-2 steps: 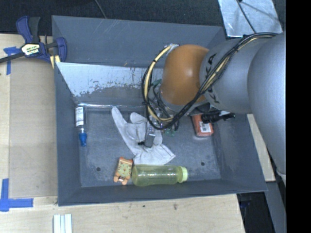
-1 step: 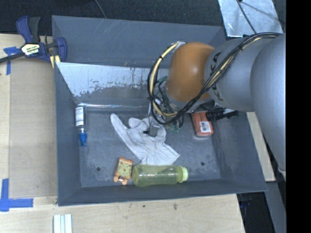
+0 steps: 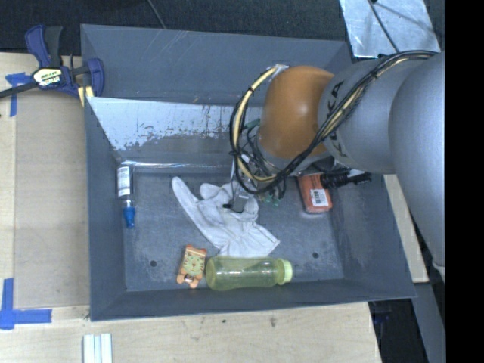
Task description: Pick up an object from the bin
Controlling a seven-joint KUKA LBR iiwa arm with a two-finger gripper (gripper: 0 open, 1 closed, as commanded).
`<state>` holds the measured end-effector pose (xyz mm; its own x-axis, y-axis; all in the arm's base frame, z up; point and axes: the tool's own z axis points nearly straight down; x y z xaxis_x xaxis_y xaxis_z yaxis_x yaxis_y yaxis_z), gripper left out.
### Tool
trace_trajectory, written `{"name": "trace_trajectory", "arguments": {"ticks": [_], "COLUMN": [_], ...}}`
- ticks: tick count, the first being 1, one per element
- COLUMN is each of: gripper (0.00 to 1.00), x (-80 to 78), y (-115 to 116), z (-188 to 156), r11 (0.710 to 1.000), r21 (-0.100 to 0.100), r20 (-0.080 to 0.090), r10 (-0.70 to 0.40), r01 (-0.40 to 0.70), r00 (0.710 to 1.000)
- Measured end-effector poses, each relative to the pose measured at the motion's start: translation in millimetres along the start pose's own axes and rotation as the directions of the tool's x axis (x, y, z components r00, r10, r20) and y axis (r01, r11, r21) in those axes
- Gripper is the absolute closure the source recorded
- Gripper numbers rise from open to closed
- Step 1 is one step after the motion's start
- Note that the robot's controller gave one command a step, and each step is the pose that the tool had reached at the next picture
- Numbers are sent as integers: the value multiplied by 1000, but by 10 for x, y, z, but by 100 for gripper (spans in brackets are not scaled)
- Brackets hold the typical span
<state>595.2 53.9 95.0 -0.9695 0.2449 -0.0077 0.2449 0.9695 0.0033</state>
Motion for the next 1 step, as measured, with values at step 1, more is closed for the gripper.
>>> {"name": "trace_trajectory", "arguments": {"ticks": [1], "gripper": [100], "x": [-142], "y": [-272], "z": [-1659], "r11": [1000], "r21": [2], "r20": [-1], "r10": [-21], "r01": [21], "r00": [1000]}}
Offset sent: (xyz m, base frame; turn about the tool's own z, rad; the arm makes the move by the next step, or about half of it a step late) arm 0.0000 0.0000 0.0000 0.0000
